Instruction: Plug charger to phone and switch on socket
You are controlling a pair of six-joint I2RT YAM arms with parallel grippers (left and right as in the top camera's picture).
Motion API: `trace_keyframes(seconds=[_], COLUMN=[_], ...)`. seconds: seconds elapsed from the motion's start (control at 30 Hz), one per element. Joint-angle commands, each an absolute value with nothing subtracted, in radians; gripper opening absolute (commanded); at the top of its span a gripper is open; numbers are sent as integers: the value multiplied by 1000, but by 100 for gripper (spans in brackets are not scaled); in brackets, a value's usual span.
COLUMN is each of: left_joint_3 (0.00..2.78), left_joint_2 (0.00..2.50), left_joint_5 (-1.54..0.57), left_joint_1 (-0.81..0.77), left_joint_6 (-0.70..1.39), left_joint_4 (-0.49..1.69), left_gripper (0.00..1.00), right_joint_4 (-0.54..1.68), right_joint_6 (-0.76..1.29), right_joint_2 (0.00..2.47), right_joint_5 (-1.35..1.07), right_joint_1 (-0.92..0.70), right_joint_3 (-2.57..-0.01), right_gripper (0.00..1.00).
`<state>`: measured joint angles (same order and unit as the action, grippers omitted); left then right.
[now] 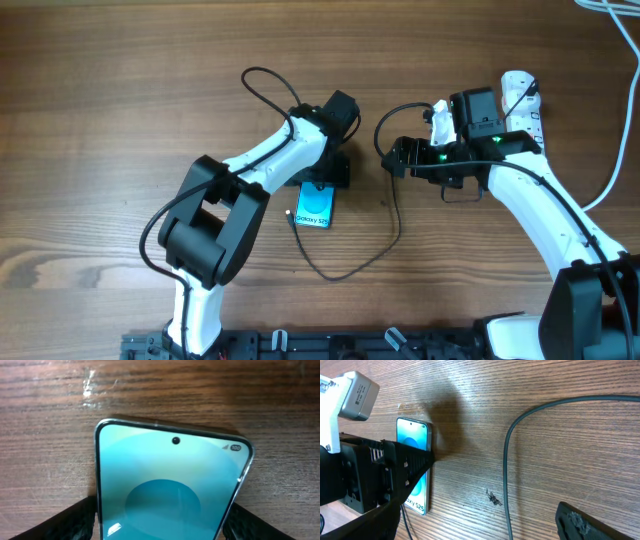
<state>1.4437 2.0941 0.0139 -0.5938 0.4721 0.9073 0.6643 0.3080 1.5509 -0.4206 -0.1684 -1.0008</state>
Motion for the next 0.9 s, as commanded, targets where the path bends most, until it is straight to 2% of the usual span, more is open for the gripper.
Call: trace_keyframes(seconds=[0.0, 0.1, 0.27, 0.33, 0.47, 0.6, 0.63, 0.77, 0.87], left_joint_3=[1393, 1393, 1391, 1391, 1391, 1391, 1391, 1424, 1526], left_joint_2=[2147, 2147, 2147, 2147, 2147, 2147, 2147, 2146, 2138], left_joint_5=[10, 9, 7, 7, -26, -26, -26, -26, -29], left_joint_1=[-589, -590, -597, -599, -601, -601, -600, -585, -549], left_joint_6=[511, 510, 510, 510, 510, 509, 509, 510, 509], left_joint_4=[951, 961, 983, 1000, 999, 999, 995, 991, 1064], left_gripper=[84, 77, 87, 87, 80, 83, 82, 68, 64], right_joint_4=[667, 668, 682, 682, 683, 701, 705, 707, 710], right_joint_6=[290, 291, 291, 291, 291, 290, 289, 235, 237], right_joint_2=[1539, 1539, 1539, 1539, 1539, 1539, 1539, 1539, 1539], right_joint_5=[-408, -408, -408, -408, -408, -417, -437, -656, -691], right_joint_1=[-164, -164, -164, -164, -164, -164, -164, -164, -173], right_joint_3=[-1013, -1013, -1013, -1013, -1013, -1013, -1013, -1013, -1013], right_gripper=[100, 100, 100, 99, 100, 100, 100, 100, 100])
